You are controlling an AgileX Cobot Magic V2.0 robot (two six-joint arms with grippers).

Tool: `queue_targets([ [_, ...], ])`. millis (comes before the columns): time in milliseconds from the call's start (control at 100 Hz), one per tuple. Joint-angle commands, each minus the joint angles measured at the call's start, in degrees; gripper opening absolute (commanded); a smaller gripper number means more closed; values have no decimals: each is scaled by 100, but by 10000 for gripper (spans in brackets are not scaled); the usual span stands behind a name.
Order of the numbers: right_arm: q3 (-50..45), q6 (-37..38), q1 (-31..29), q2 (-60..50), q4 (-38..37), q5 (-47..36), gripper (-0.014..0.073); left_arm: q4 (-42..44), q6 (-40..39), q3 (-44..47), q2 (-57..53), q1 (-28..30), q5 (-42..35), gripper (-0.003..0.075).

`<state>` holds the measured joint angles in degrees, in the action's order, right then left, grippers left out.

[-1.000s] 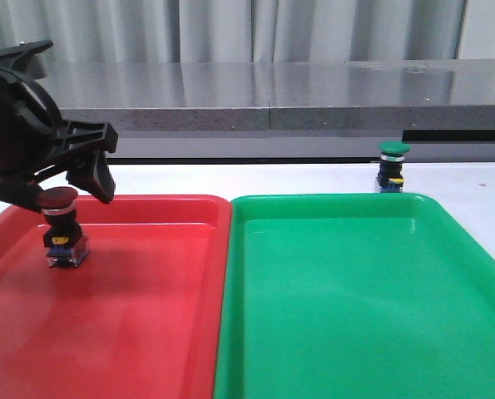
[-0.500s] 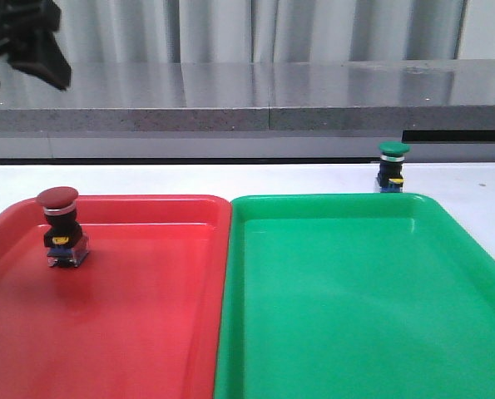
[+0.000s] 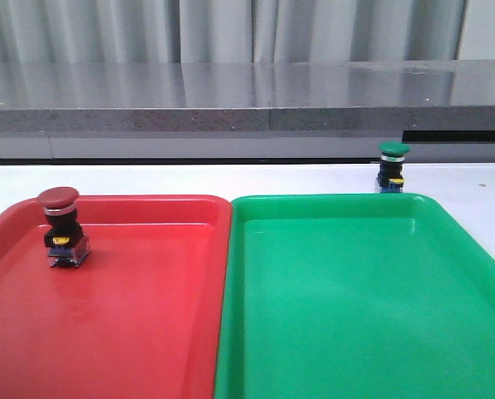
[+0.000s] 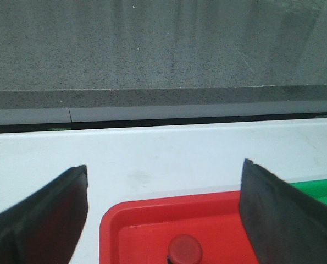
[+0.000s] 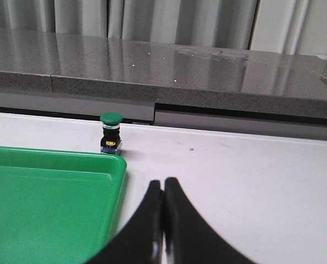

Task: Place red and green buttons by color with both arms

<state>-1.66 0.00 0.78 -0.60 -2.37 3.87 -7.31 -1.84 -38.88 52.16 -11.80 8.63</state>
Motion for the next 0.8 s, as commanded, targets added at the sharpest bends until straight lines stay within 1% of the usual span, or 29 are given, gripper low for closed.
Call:
queue_targets([
  [0, 92, -79, -35, -92, -2, -503, -67, 0, -36, 268, -590, 2, -573, 538],
  [170, 92, -79, -35, -92, -2, -503, -67, -19, -36, 990, -1605, 2, -544, 537],
  [290, 92, -79, -35, -92, -2, -503, -67, -19, -36, 1262, -2235, 2, -391, 537],
  [390, 92, -79, -35, -92, -2, -503, -67, -19, -36, 1362, -2548, 2, -377, 533],
  [490, 92, -79, -35, -92, -2, -503, -67, -19, -36, 1386, -2640, 2, -388, 493],
  [560, 92, -79, -35, -92, -2, -503, -67, -19, -36, 1386, -2640, 2, -388, 430],
  [630, 92, -79, -35, -92, -2, -503, -67, -19, -36, 1386, -2640, 2, -388, 337],
  [790, 92, -79, -35, -92, -2, -503, -67, -19, -36, 1386, -2640, 2, -398, 57],
])
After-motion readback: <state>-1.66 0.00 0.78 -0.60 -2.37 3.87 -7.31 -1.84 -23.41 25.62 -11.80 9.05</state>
